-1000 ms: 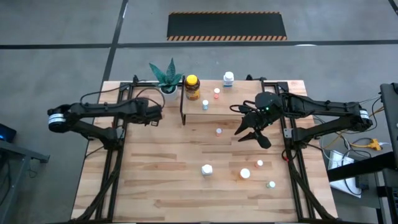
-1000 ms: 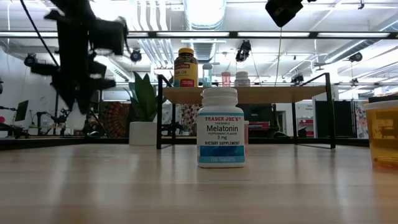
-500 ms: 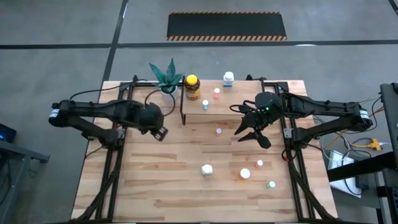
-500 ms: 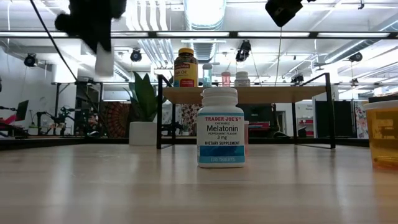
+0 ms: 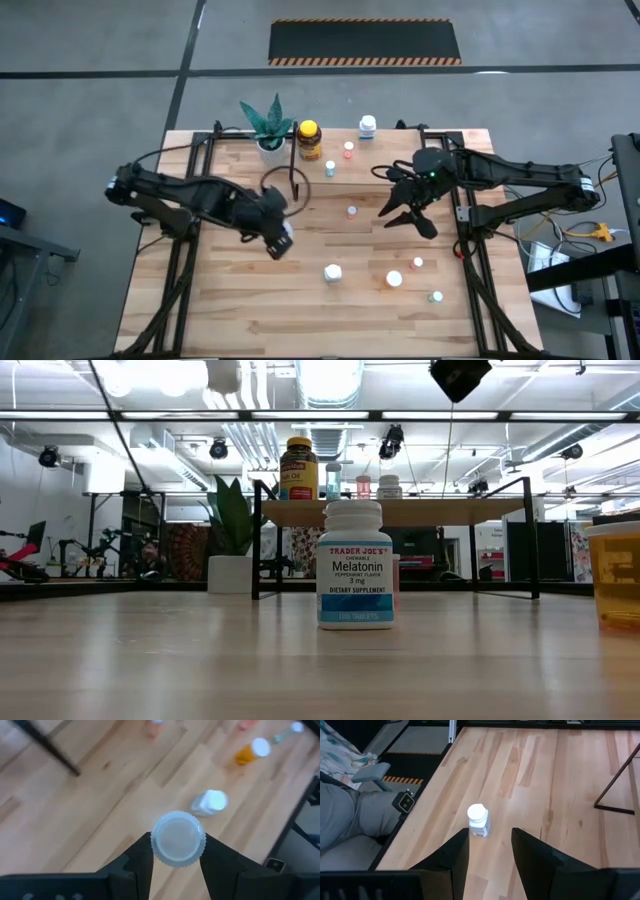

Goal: Pick and place medicine bottles onto shelf by color
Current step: Put the transparent medicine bottle on the shelf

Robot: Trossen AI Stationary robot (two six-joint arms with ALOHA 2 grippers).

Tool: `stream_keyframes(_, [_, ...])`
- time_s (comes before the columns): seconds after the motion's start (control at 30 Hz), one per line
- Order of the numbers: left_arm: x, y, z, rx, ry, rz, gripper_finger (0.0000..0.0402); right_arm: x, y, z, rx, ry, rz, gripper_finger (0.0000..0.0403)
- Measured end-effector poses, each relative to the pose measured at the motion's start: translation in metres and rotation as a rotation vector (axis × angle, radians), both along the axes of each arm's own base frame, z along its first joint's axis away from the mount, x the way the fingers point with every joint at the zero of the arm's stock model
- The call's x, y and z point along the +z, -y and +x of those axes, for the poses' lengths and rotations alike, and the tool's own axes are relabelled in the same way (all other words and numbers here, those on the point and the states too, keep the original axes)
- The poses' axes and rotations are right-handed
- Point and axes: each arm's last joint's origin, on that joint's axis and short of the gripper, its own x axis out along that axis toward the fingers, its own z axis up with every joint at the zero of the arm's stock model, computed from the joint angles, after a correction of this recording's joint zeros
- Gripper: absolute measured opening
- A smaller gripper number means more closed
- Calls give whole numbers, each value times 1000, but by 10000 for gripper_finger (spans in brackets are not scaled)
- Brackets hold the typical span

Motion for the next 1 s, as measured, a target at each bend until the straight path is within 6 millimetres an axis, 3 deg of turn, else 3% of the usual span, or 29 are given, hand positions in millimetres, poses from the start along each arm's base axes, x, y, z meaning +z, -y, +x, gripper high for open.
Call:
stream_keyframes(0.2, [20, 9, 41, -143, 55, 73, 119, 4, -1, -6, -1, 18, 0, 139])
stream_keyframes(0.4, [37, -3, 69, -240, 83, 170, 119, 7, -1, -10, -1, 35, -2, 139])
stream_keyframes(0.63, [35, -45, 84, -255, 27, 224, 119, 8, -1, -11, 0, 39, -3, 139])
stream_keyframes(1.0, [18, -125, 78, -115, -134, 245, 119, 8, -1, -11, 2, 42, -7, 139])
